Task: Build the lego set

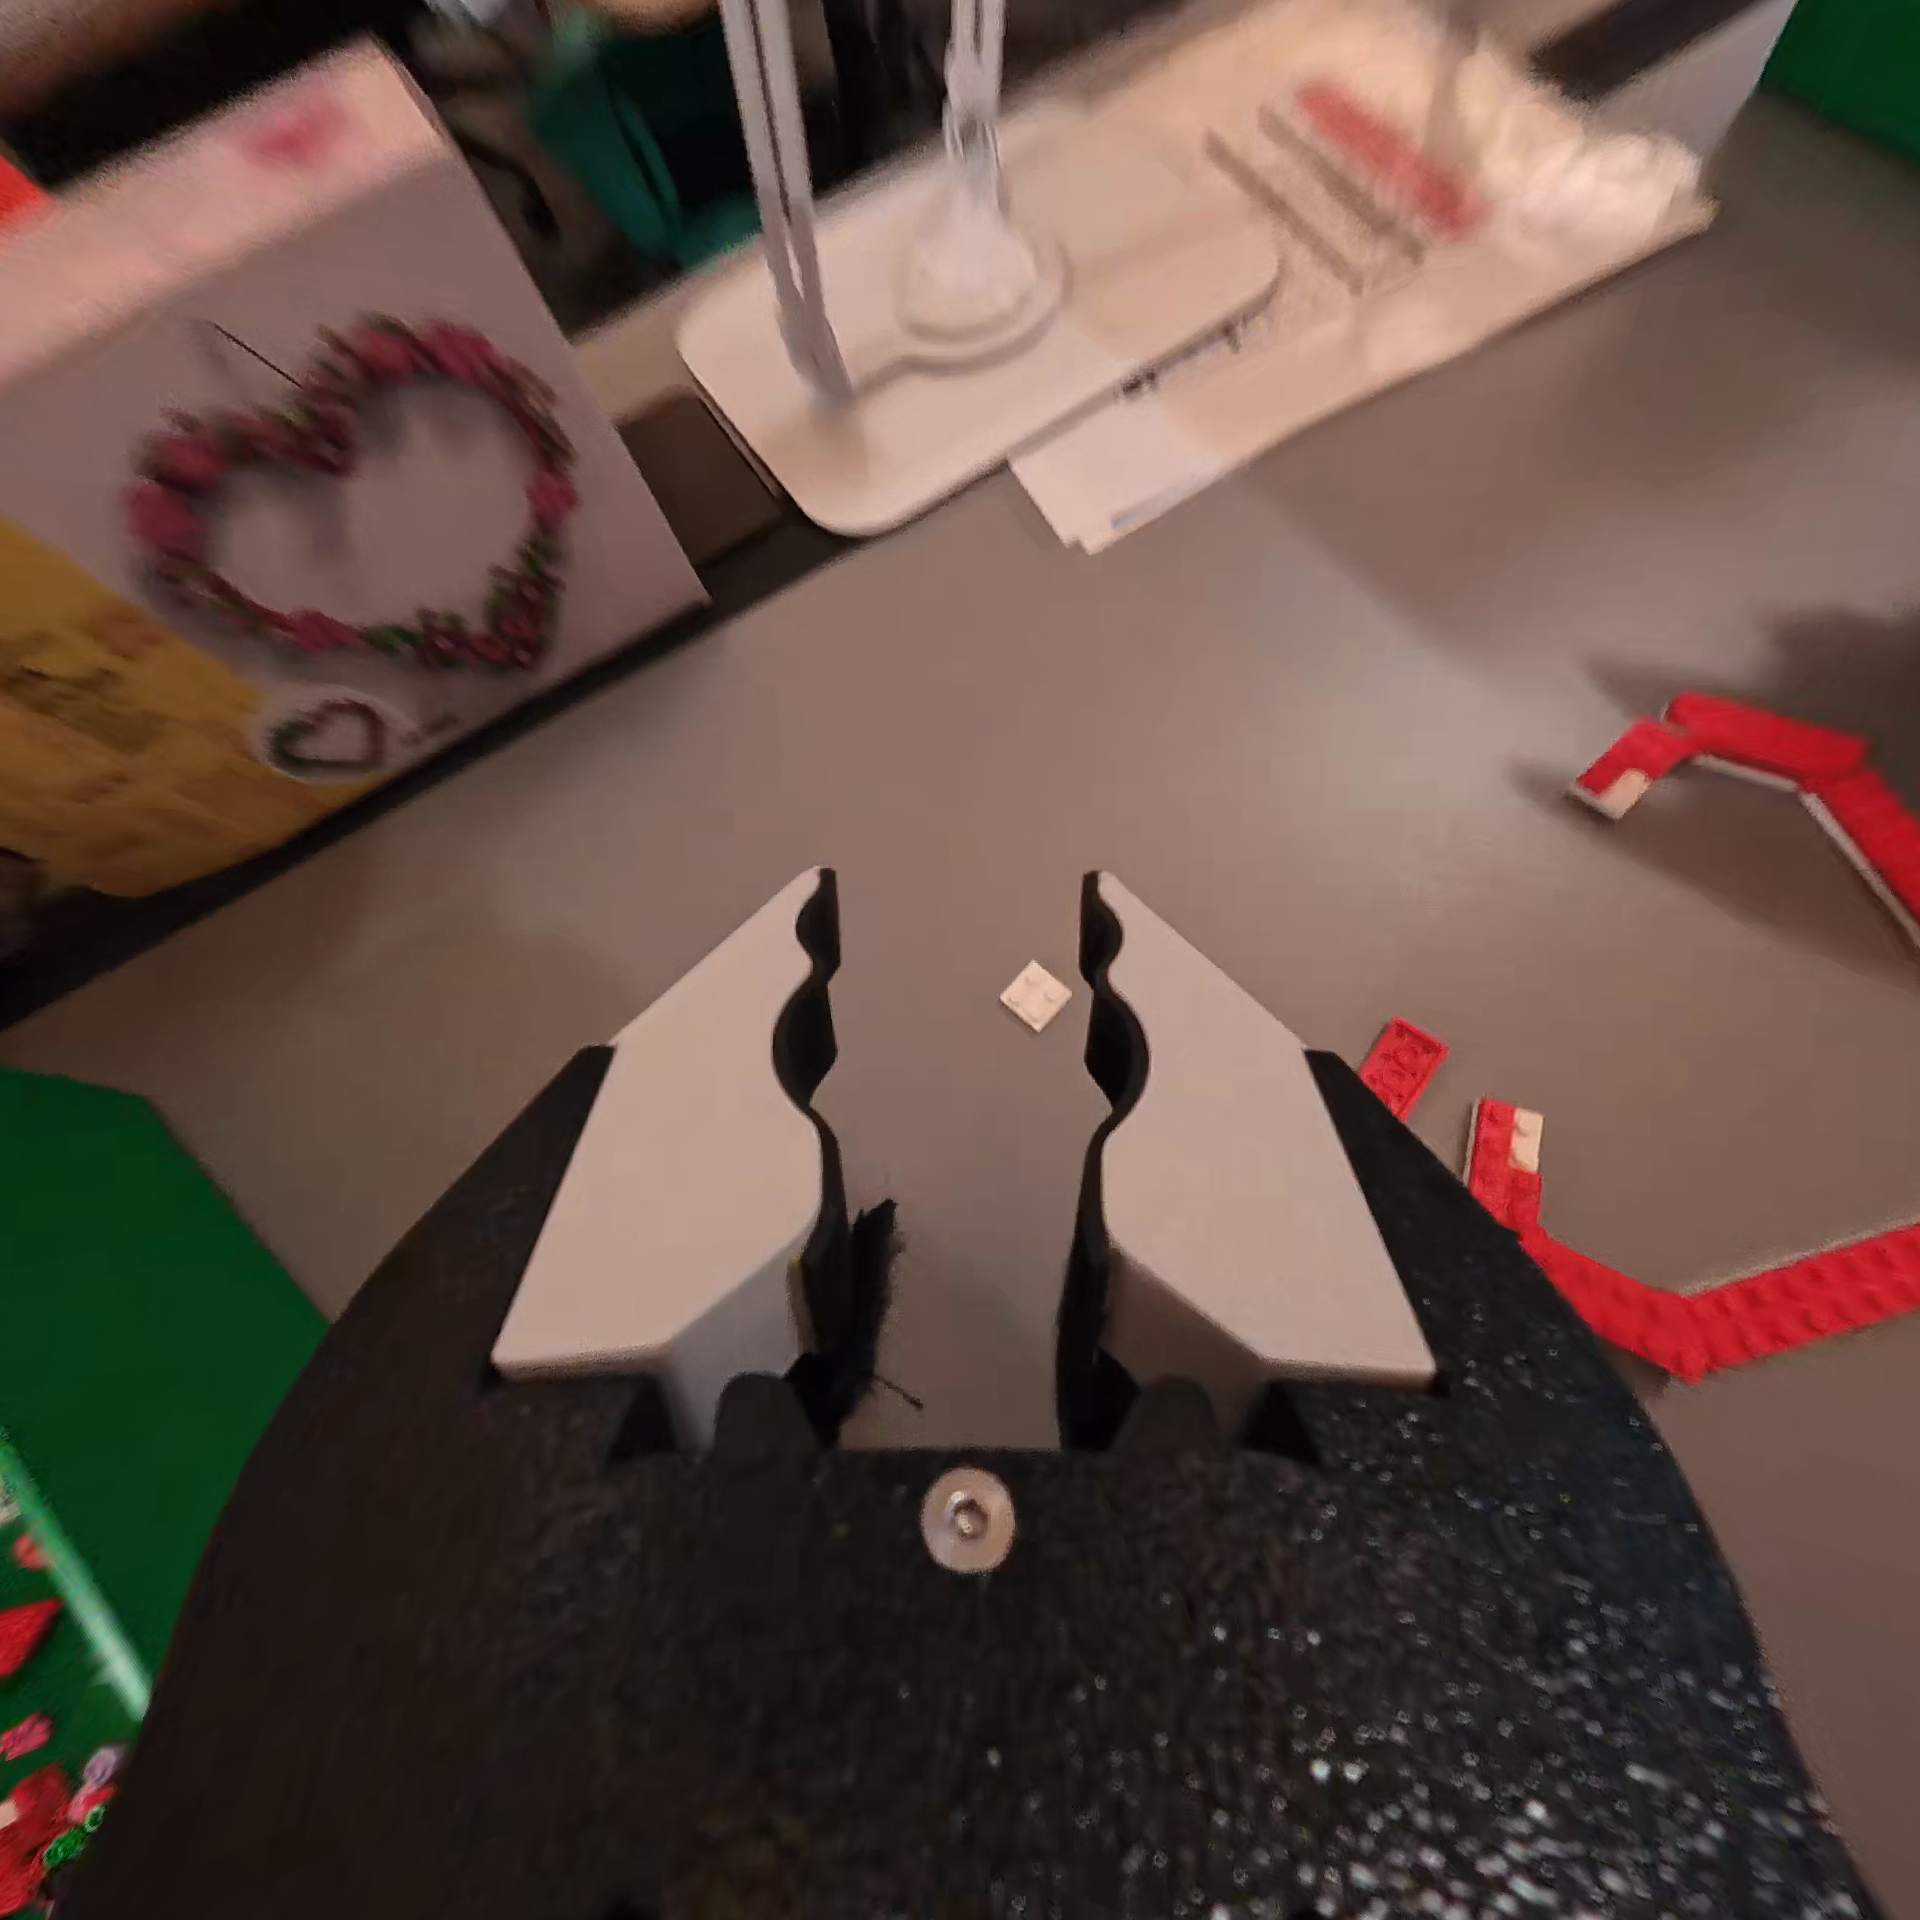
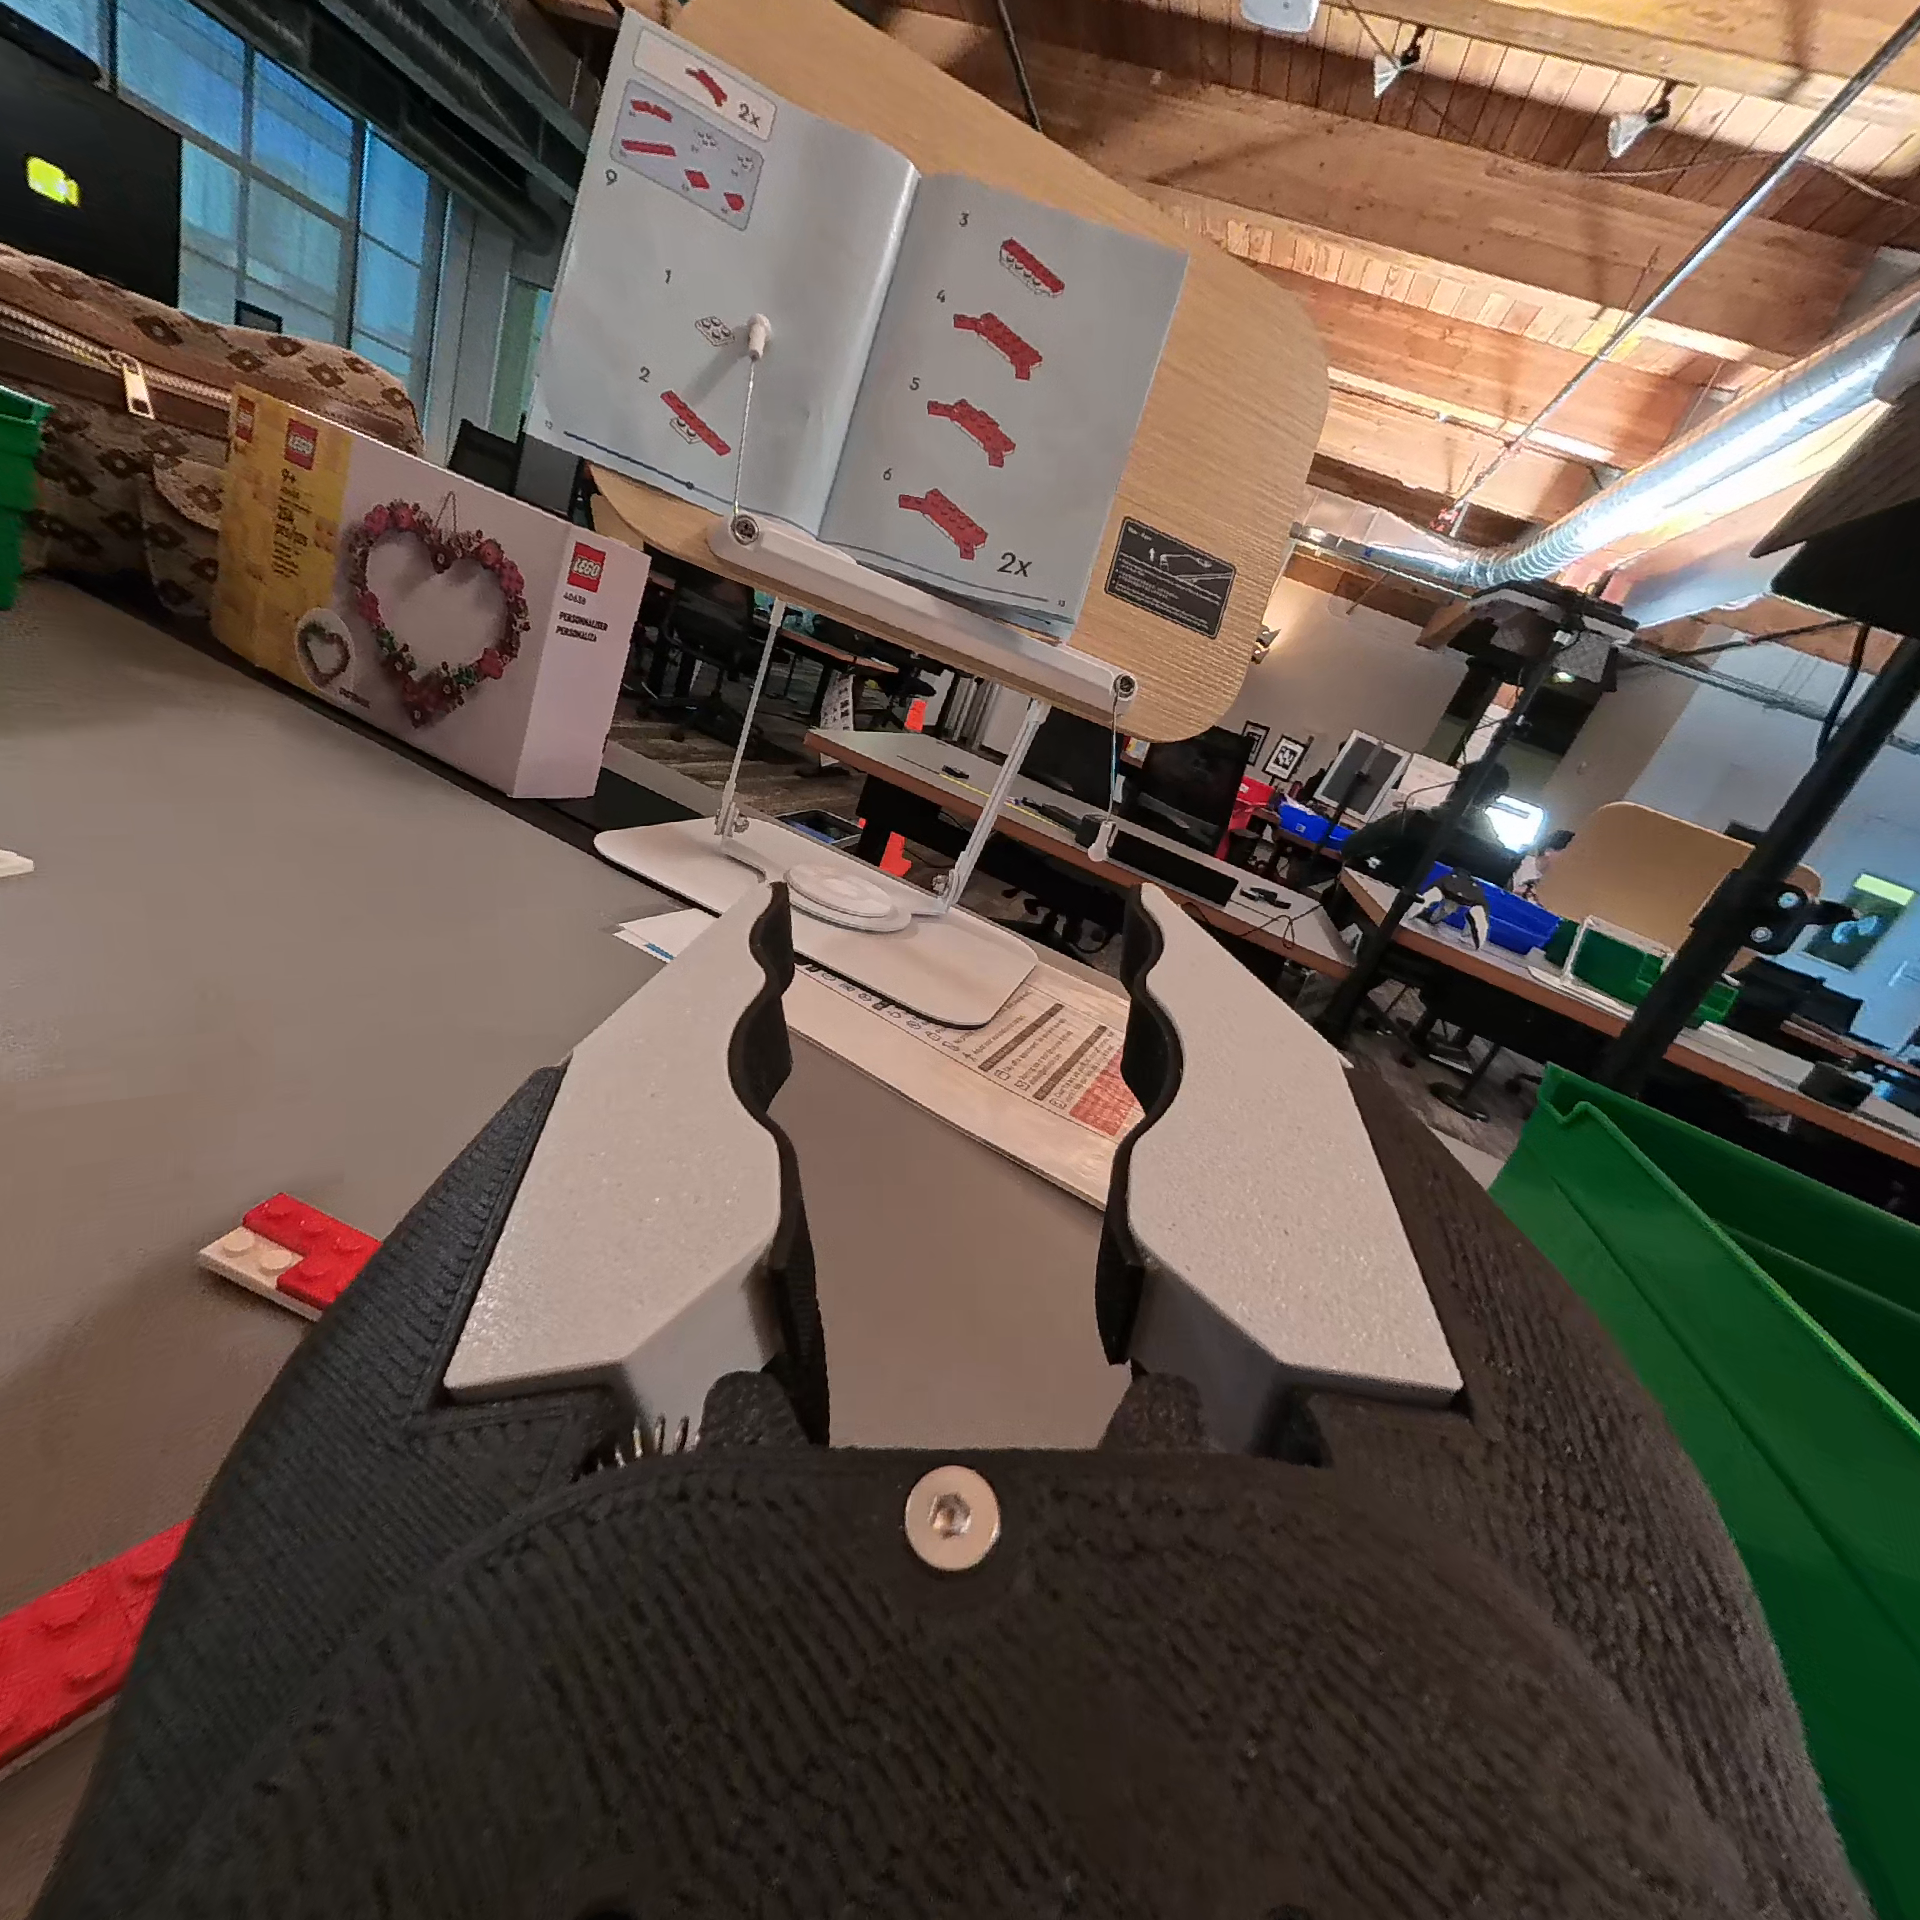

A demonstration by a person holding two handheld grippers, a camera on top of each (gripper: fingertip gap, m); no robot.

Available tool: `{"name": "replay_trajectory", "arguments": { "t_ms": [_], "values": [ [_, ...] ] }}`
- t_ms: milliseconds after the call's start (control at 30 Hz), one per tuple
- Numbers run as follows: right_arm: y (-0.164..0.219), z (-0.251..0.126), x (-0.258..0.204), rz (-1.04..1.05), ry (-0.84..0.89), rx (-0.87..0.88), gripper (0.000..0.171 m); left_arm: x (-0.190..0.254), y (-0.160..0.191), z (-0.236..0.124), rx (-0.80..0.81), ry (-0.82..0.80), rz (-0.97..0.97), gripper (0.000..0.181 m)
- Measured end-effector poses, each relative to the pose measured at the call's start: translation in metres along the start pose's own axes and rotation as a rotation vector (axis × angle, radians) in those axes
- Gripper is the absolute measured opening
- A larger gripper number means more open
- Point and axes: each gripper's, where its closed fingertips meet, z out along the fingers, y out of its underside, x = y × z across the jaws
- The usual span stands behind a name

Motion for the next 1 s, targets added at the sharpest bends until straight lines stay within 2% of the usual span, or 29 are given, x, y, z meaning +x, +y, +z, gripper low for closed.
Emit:
{"name": "replay_trajectory", "arguments": {
  "t_ms": [167,267,400,533,633,733,1000],
  "values": [
    [0.0,0.0,0.0,-0.005,0.003,-0.001,0.063,-0.008,-0.021,-0.039,0.359,-0.161,0.027,0.038],
    [0.0,0.0,0.0,-0.007,0.004,-0.002,0.063,-0.015,-0.022,-0.057,0.556,-0.356,0.125,0.035],
    [0.0,0.0,-0.001,-0.017,0.001,-0.002,0.062,0.001,-0.019,-0.057,0.648,-0.489,0.359,0.029],
    [0.0,0.0,-0.003,-0.022,-0.007,-0.002,0.062,0.029,-0.012,-0.041,0.715,-0.35,0.324,0.028],
    [0.0,0.0,-0.004,-0.022,-0.012,-0.002,0.062,0.026,-0.01,-0.043,0.746,-0.381,0.362,0.033],
    [0.0,0.0,-0.004,-0.023,-0.01,-0.001,0.062,0.018,-0.011,-0.048,0.775,-0.392,0.309,0.042],
    [0.0,0.0,-0.002,-0.013,-0.002,-0.003,0.061,0.012,-0.01,-0.053,0.822,-0.322,0.164,0.043]
  ]
}}
